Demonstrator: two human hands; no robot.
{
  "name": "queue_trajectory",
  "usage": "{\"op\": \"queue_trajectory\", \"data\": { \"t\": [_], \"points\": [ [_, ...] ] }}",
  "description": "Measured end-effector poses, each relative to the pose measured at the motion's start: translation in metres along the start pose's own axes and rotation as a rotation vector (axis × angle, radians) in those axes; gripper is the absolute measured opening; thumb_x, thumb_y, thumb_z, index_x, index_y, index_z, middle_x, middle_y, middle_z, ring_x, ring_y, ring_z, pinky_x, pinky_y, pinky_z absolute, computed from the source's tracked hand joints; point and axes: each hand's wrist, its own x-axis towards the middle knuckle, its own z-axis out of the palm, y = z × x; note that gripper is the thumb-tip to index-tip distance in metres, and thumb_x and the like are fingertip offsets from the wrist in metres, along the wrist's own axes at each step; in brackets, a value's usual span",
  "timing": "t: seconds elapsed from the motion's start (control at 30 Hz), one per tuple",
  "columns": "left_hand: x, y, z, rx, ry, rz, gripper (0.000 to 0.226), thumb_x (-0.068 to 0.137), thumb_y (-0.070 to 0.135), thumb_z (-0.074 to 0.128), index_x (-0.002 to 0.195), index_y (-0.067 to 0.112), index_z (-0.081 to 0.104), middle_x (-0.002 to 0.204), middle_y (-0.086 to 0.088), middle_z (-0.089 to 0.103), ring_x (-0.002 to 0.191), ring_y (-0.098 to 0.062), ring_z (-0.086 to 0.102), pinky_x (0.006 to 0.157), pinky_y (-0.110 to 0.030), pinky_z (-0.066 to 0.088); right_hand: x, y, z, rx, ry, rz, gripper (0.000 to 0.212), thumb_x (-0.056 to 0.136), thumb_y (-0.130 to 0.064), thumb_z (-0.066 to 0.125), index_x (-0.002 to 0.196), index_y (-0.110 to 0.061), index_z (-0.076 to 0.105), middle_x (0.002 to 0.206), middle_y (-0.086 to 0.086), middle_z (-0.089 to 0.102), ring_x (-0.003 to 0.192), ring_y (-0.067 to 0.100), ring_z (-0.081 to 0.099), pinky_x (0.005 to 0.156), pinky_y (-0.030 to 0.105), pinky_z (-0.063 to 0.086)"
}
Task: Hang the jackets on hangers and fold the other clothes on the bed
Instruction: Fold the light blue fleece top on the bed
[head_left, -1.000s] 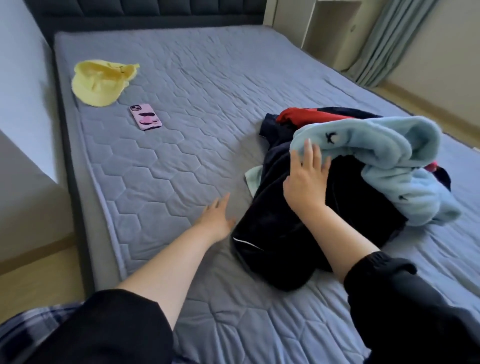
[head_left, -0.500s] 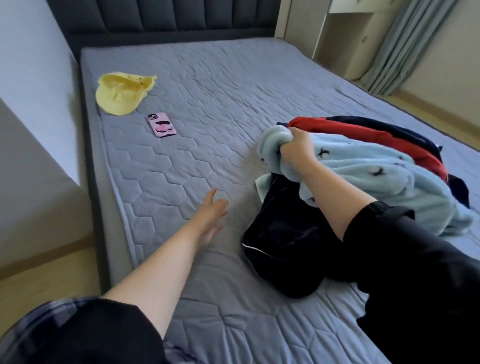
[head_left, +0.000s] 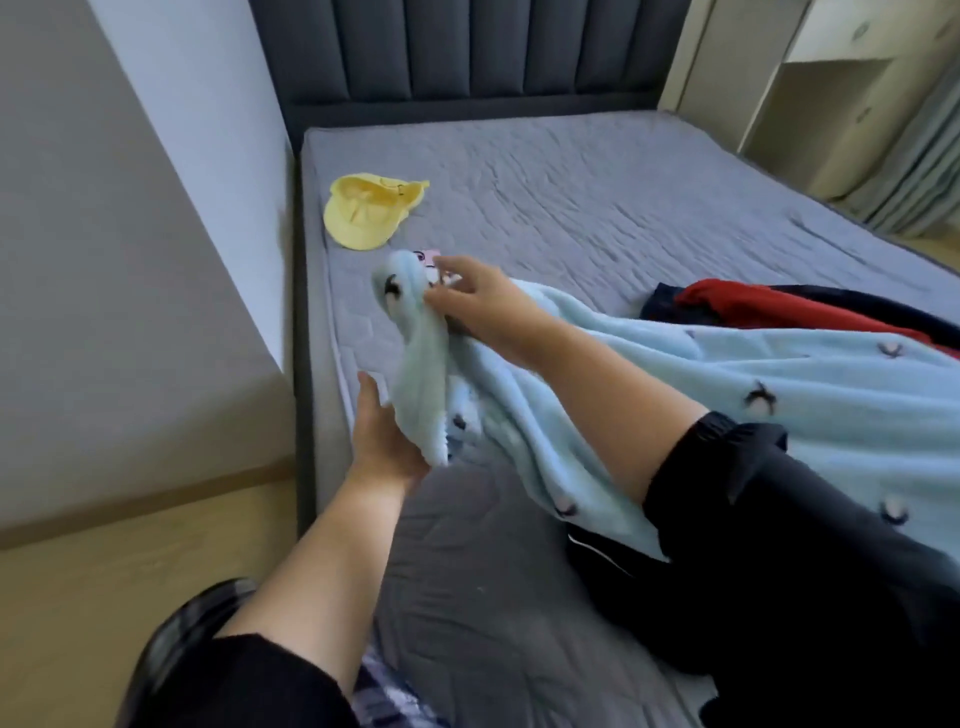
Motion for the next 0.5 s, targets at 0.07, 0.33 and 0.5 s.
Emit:
{"op": "queue_trajectory", "data": {
  "t": [0.07,0.33,0.5],
  "points": [
    [0.005,0.000,-0.016,-0.206,0.090,-0.049,0.064,0.092,0.068,0.027,0.123,0.022,0.058,0.125,-0.009,0.061,0.127,-0.030,0.048,0.094,-0.050,0.041,0.005,0.035,0.004,-0.570,0.018,0.101,0.063,0.092,-0.035,0.059,0.145,-0.014,0.032,0.137,0.013,0.050,0.124,0.028,0.048,0.103,0.037,0.036],
    [0.017,-0.046,-0.047,0.243,0.111,-0.186,0.032,0.098,0.049,0.036,0.123,0.035,0.050,0.134,0.005,0.051,0.106,-0.012,0.055,0.101,-0.043,0.033,-0.047,0.153,-0.038,-1.320,-0.286,0.587,0.135,0.058,-0.070,0.072,0.150,-0.027,-0.017,0.160,0.010,0.002,0.145,0.035,0.010,0.106,0.071,0.002],
    [0.018,-0.066,-0.054,0.377,0.078,-0.189,0.041,0.098,0.036,0.046,0.138,0.029,0.043,0.142,-0.001,0.048,0.123,-0.019,0.049,0.092,-0.039,0.040,-0.072,0.189,-0.031,-1.221,-0.119,0.492,0.057,0.087,-0.034,0.054,0.139,-0.021,0.033,0.126,0.009,0.055,0.113,0.030,0.055,0.096,0.040,0.042]
  ]
}}
